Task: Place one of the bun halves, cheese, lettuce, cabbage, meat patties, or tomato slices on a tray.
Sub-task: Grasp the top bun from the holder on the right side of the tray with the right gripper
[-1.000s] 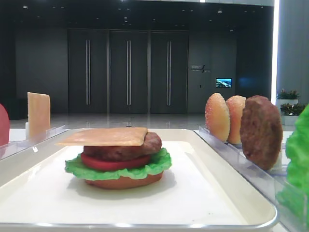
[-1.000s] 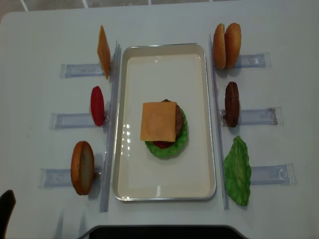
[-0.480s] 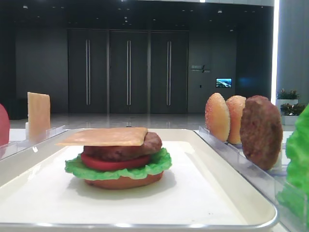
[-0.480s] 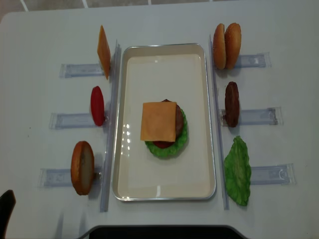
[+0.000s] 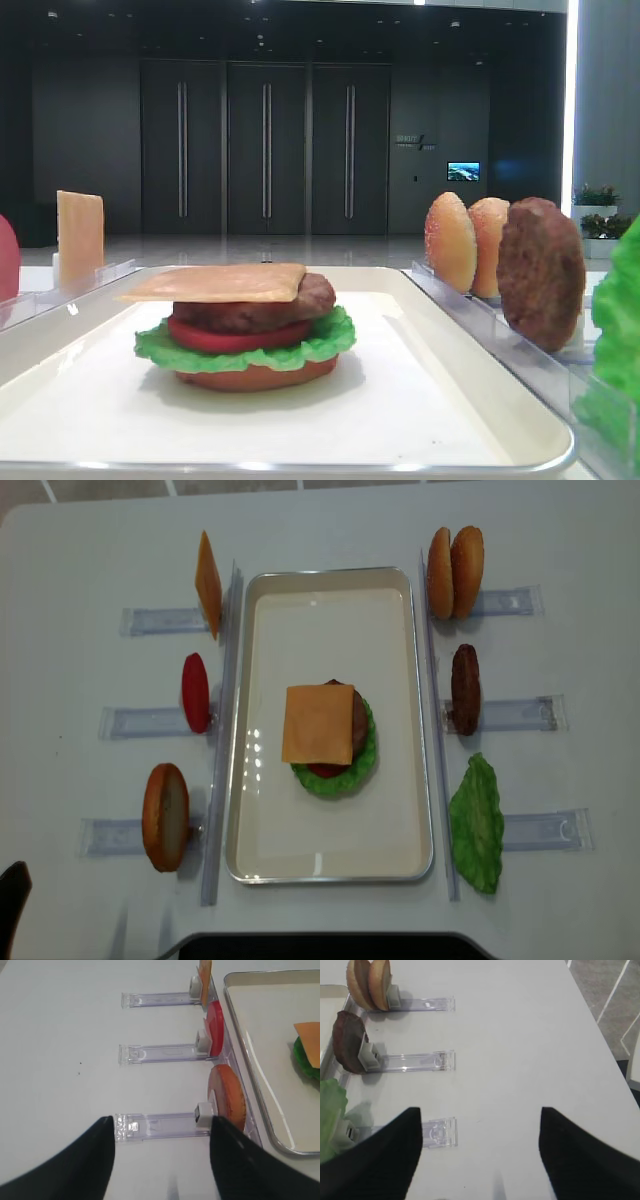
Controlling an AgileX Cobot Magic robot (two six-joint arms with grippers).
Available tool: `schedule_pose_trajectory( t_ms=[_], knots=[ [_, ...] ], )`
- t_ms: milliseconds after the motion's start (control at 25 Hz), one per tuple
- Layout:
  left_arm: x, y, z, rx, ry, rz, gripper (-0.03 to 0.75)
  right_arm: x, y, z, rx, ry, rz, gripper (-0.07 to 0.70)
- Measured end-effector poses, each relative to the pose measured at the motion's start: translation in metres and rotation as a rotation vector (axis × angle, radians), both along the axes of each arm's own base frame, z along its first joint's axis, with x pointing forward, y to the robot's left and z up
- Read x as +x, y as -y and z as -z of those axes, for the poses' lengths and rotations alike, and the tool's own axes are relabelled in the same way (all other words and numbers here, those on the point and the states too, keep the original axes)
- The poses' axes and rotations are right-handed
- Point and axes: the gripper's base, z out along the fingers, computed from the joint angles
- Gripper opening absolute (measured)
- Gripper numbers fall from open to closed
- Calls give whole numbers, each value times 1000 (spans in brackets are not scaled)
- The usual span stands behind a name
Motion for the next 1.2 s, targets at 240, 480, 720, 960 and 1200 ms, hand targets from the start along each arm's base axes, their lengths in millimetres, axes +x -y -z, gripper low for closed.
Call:
schedule_pose_trajectory(
  t_ms=[240, 480, 720, 960, 1200],
  knots=[
    [0, 0, 0, 1, 0, 1, 464, 0, 0, 0, 0, 1, 0, 461],
    [0, 0, 0, 1, 0, 1, 464, 51, 2, -14, 18, -175, 9, 433],
    [0, 0, 0, 2, 0, 1, 464, 167, 6, -7, 34, -542, 19, 433],
    [0, 0, 0, 2, -1, 1, 464, 263, 8, 9, 53, -718, 20, 433],
    [0, 0, 0, 2, -1, 1, 463, 335, 10, -2, 52, -692, 13, 433]
  ],
)
